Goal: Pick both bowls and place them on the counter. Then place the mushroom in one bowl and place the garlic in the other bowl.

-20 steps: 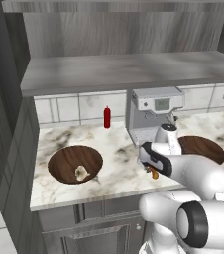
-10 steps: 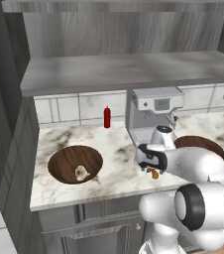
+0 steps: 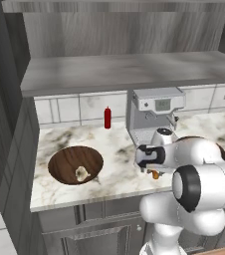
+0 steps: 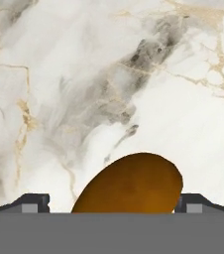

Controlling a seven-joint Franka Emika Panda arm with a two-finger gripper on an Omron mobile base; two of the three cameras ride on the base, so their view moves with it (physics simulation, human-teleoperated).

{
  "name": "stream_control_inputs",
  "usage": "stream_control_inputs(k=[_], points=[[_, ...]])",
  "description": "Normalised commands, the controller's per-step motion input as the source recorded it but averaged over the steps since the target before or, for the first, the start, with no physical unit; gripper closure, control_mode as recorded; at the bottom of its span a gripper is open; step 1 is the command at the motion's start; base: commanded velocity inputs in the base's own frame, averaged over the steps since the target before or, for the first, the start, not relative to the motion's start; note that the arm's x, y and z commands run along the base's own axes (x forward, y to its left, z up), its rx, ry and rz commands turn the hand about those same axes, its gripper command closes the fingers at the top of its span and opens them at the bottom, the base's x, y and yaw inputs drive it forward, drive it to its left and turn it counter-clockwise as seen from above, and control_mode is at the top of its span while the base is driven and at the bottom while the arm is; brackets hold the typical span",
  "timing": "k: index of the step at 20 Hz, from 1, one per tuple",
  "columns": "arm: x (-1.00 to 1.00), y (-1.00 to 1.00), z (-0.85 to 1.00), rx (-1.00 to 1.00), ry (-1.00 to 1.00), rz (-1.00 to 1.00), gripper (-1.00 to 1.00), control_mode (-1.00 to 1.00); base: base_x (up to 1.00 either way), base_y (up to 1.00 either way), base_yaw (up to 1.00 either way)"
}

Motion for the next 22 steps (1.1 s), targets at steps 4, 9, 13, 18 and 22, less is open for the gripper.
stream_control_inputs(k=[4,9,13,18,22], points=[[0.07,0.0,-0.24,0.03,0.0,0.0,-1.0,-1.0,0.0,0.0,0.0],[0.06,0.0,-0.28,0.01,0.0,0.0,1.0,-1.0,0.0,0.0,0.0],[0.03,0.0,-0.23,0.0,0.0,0.0,1.0,-1.0,0.0,0.0,0.0],[-0.02,-0.01,-0.03,0.0,0.0,0.02,1.0,-1.0,0.0,0.0,0.0],[-0.16,-0.16,0.19,0.05,-0.08,0.03,1.0,-1.0,0.0,0.0,0.0]])
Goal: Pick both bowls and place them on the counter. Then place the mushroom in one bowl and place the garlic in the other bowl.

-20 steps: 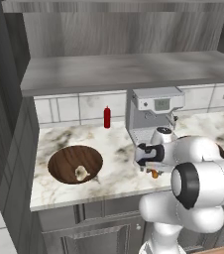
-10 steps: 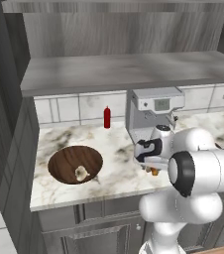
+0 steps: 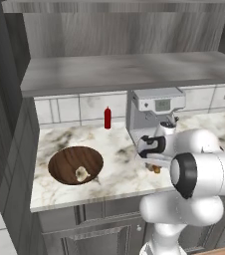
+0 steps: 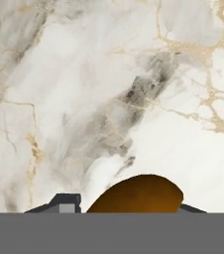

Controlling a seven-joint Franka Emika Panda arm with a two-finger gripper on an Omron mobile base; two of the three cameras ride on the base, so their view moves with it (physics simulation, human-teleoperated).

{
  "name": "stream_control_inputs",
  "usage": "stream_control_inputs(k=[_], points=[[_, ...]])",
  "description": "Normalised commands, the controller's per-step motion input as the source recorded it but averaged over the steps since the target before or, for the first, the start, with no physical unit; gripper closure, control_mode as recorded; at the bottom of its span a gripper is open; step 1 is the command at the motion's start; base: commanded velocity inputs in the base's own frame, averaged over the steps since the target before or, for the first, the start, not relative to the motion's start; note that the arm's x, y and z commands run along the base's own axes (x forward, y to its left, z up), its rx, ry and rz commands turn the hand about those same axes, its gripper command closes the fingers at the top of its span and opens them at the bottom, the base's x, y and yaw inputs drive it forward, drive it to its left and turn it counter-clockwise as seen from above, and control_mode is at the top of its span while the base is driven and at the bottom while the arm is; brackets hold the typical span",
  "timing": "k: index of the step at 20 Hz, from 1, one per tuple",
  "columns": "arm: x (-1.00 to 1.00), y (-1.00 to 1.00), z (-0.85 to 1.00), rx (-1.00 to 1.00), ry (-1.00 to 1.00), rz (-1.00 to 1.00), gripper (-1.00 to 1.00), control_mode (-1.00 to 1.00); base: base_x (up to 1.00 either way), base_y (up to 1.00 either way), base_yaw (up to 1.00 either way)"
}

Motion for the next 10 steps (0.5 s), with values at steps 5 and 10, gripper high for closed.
stream_control_inputs(k=[5,10], points=[[-0.31,-0.31,0.58,0.05,-0.15,0.0,1.0,-1.0,0.0,0.0,0.0],[-0.25,-0.35,0.64,0.04,-0.11,-0.01,1.0,-1.0,0.0,0.0,0.0]])
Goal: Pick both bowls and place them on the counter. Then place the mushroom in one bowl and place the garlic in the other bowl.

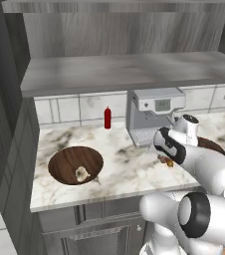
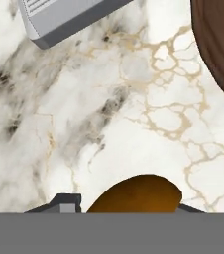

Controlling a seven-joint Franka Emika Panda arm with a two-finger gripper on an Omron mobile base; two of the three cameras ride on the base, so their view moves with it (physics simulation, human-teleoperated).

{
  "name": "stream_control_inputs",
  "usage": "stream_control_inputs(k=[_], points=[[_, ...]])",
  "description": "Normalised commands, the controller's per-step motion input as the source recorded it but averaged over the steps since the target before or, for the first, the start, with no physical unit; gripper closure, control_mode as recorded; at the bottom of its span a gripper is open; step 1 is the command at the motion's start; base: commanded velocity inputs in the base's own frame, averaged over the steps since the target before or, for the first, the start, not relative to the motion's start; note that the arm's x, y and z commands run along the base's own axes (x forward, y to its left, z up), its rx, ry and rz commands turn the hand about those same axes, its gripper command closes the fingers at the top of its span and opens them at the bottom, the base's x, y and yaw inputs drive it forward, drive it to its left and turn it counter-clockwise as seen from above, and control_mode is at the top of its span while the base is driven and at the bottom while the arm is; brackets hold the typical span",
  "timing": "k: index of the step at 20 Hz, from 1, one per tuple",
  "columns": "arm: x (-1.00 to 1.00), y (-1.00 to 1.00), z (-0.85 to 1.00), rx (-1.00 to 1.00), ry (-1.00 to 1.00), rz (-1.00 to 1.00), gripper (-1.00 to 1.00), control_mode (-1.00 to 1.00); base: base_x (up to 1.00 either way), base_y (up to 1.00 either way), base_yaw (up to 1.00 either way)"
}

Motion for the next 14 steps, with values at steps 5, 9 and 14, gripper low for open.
stream_control_inputs(k=[5,9,14], points=[[-0.04,-0.57,0.49,0.03,0.0,-0.07,1.0,-1.0,0.0,0.0,0.0],[0.0,-0.6,0.43,0.04,0.0,-0.06,1.0,-1.0,0.0,0.0,0.0],[0.0,-0.61,0.34,0.06,0.0,-0.05,1.0,-1.0,0.0,0.0,0.0]])
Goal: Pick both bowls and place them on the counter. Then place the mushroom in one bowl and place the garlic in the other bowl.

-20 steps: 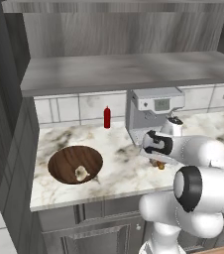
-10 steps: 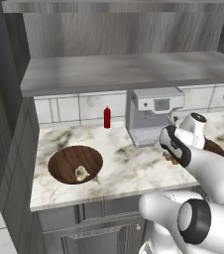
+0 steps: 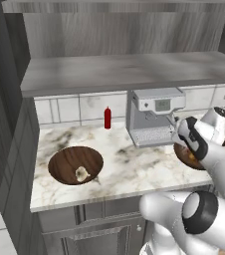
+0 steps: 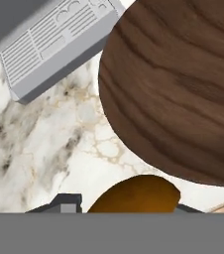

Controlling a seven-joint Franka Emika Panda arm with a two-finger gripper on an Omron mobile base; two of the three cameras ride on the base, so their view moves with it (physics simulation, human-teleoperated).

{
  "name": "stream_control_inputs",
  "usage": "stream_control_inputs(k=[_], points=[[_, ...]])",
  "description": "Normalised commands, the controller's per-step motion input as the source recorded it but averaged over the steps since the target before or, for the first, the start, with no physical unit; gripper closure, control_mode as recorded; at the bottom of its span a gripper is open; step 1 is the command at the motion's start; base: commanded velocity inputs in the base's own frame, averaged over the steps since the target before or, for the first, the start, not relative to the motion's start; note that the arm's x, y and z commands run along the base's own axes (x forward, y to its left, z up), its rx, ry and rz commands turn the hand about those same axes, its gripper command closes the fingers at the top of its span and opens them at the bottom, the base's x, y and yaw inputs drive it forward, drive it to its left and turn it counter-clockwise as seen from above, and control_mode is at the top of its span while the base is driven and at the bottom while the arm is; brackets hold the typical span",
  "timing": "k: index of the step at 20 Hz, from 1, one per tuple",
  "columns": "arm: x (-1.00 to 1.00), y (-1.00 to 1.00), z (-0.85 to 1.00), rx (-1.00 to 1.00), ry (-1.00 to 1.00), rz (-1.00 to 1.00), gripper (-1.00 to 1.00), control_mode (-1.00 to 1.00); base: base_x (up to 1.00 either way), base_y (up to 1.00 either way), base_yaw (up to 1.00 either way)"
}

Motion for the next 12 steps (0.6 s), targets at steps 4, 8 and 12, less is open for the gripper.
stream_control_inputs(k=[4,8,12], points=[[0.0,-0.57,0.16,0.06,0.01,-0.06,1.0,-1.0,0.0,0.0,0.0],[0.02,-0.47,-0.08,0.04,0.0,-0.07,1.0,-1.0,0.0,0.0,0.0],[0.01,-0.33,-0.5,0.0,0.0,-0.05,1.0,-1.0,0.0,0.0,0.0]])
